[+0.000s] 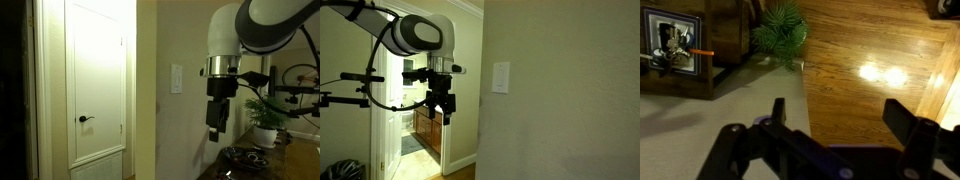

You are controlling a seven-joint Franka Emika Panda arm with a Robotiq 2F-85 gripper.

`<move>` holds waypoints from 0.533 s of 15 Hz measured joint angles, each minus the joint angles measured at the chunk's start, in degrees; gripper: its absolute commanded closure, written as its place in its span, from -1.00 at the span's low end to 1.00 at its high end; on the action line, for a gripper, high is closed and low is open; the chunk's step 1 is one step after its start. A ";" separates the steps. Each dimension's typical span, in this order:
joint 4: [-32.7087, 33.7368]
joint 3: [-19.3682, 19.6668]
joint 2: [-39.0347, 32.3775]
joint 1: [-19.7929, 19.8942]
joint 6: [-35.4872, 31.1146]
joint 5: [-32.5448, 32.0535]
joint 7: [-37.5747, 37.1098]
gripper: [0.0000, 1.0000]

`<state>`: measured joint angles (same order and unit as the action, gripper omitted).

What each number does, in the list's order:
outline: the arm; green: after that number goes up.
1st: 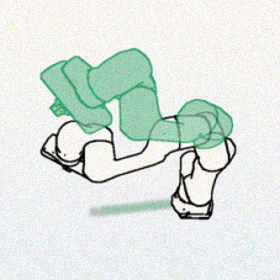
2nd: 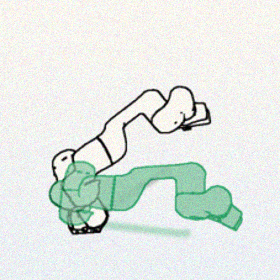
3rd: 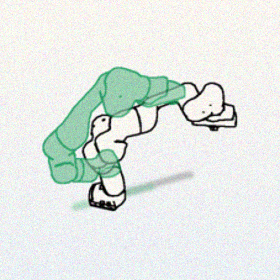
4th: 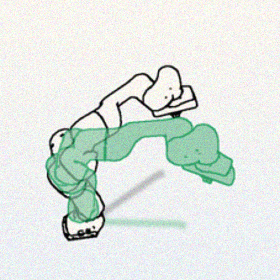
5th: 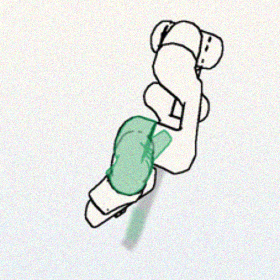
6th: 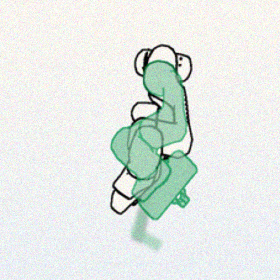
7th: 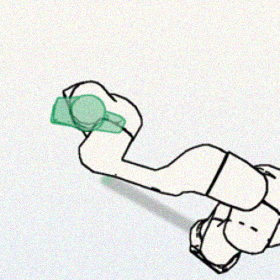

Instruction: Flip the light switch.

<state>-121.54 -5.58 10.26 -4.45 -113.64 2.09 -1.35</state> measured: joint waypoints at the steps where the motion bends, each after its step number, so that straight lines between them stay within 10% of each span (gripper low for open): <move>1: 0.00 0.38 -0.13 0.46 -0.72 -0.48 -0.01 -1.00; 8: 0.23 1.32 -0.16 2.00 -1.96 -3.14 -1.29 -1.00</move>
<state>-121.31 -4.26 10.11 -2.46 -115.60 -1.05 -2.64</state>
